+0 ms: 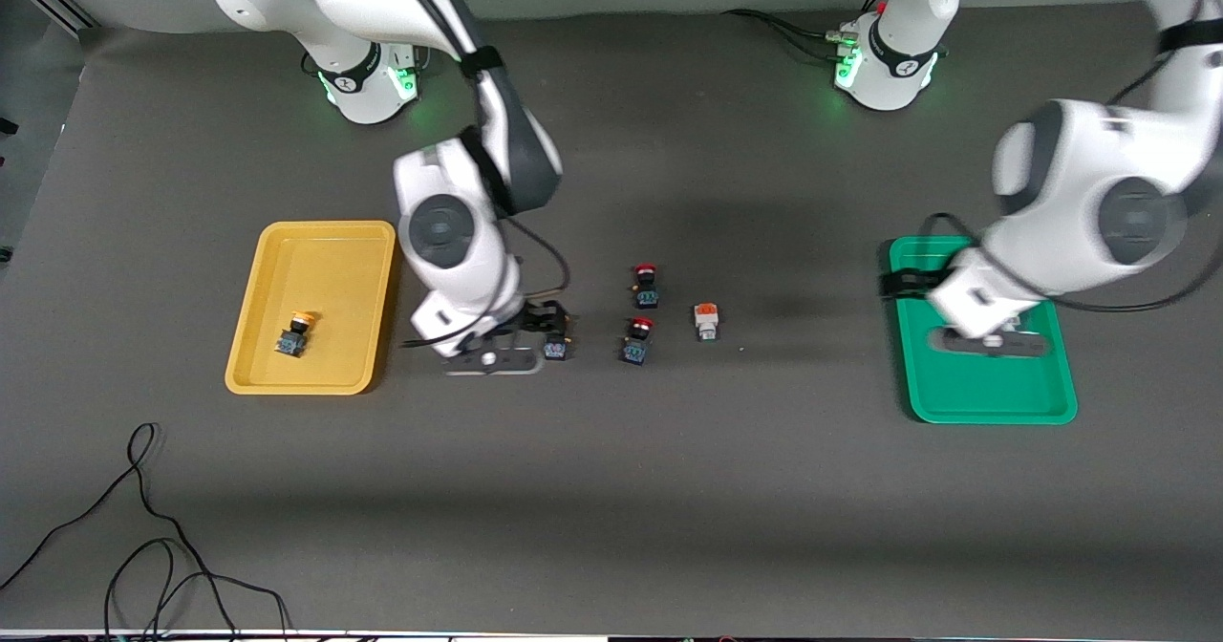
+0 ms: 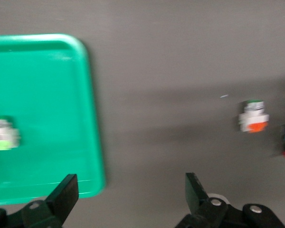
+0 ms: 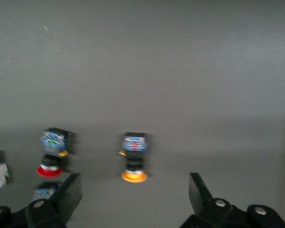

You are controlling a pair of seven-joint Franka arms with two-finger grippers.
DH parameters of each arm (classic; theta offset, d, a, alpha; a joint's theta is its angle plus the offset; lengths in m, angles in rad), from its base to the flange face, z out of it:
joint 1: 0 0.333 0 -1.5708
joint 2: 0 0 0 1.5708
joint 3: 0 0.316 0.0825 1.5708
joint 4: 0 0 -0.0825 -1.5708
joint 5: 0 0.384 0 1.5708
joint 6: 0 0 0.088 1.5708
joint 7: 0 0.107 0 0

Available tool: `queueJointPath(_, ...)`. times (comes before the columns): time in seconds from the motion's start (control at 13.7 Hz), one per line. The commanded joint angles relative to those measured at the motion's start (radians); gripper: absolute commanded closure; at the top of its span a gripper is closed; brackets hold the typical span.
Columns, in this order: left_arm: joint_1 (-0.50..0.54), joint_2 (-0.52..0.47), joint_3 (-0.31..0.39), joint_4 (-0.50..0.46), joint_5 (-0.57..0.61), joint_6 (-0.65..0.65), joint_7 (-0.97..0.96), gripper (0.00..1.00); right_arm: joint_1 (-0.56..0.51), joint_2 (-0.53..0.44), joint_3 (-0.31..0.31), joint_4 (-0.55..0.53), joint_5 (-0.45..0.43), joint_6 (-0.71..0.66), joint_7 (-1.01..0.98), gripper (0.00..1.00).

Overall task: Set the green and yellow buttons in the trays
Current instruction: 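Move the right gripper to another yellow button while the left gripper reaches another green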

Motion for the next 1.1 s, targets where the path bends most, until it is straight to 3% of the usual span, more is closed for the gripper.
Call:
queueJointPath(0.0,-0.147,0.114,0.011,0.065,-0.015,0.097,-0.179,0.00,0.006,0.093,0.027,0.003,-0.010,0.115,0.061,0.00)
queueJointPath(0.22,-0.234,0.231,0.011,0.065,-0.016,0.275,-0.227,0.00,0.042,0.179,0.032,-0.041,-0.006,0.279,0.107,0.00)
queueJointPath(0.44,-0.275,0.337,0.011,0.064,-0.003,0.414,-0.266,0.00,0.039,0.187,0.050,-0.060,0.019,0.301,0.105,0.00)
queueJointPath(0.58,-0.285,0.370,0.011,0.064,0.000,0.434,-0.266,0.00,0.036,0.180,0.050,-0.075,0.019,0.300,0.105,0.01)
queueJointPath(0.73,-0.290,0.398,0.012,0.062,0.000,0.435,-0.266,0.00,0.030,0.178,0.050,-0.084,0.019,0.301,0.101,0.10)
queueJointPath(1.02,-0.322,0.427,0.023,0.058,0.004,0.437,-0.269,0.00,0.030,0.178,0.052,-0.094,0.021,0.309,0.096,0.38)
